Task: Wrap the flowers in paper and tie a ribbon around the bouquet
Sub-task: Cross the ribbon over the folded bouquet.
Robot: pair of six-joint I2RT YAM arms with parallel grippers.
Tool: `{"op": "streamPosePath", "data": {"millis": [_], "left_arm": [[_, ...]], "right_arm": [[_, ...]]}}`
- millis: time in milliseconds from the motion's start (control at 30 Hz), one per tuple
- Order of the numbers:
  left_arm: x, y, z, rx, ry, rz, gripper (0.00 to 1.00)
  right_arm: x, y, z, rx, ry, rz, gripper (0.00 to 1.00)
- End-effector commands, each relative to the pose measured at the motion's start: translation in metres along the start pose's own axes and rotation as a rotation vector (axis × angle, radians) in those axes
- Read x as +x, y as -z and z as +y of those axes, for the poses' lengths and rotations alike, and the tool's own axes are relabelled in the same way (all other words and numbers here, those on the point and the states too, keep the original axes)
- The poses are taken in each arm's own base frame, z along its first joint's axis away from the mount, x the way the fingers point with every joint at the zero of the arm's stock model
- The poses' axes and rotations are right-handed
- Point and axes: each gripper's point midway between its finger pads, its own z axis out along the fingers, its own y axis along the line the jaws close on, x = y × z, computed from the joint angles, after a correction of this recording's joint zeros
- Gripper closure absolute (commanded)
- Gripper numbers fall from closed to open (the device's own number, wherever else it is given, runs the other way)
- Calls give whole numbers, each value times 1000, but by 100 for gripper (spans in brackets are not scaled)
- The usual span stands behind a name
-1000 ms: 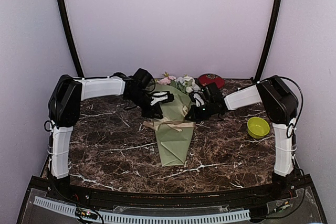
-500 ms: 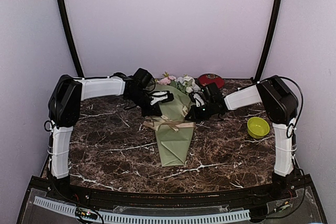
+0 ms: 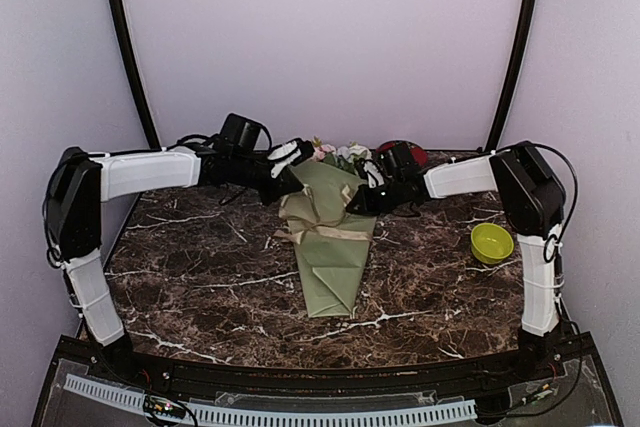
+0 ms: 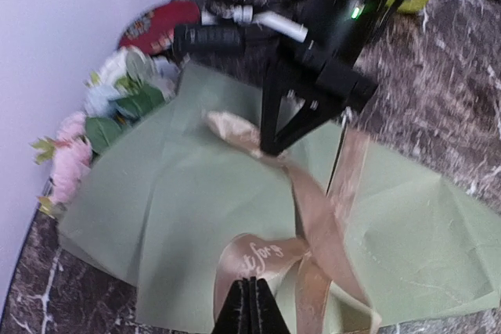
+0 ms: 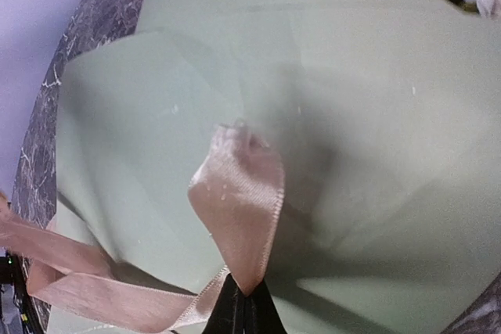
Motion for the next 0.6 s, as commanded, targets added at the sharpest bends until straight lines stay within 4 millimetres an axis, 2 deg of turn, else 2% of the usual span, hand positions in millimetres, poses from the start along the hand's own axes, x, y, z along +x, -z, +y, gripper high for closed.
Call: {"op": "streamPosePath", "data": {"millis": [0, 167, 200, 267, 367, 433, 500, 567], "left_arm": [[-82, 70, -3, -57, -1, -360, 100], [-102, 117, -10, -111, 103, -589, 100], [-102, 125, -6, -154, 125, -629, 100], [-87, 130, 5, -240, 234, -636, 100], [-50, 129, 20, -355, 448, -602, 100], [-18, 126, 25, -419, 609, -567, 100], [25, 125, 23, -492, 772, -519, 100], [56, 132, 21, -560, 907, -502, 100]], "right_arm": [[-11, -15, 2, -8, 17, -9, 100], [-5, -25, -5, -5, -5, 7, 100], [-4, -25, -5, -5, -8, 9, 100], [-2, -25, -6, -1, -10, 11, 100], [0, -25, -7, 1, -12, 14, 100], [2, -25, -7, -2, -15, 18, 100], [4, -26, -6, -4, -14, 22, 100], [5, -27, -6, -4, -15, 25, 100]]}}
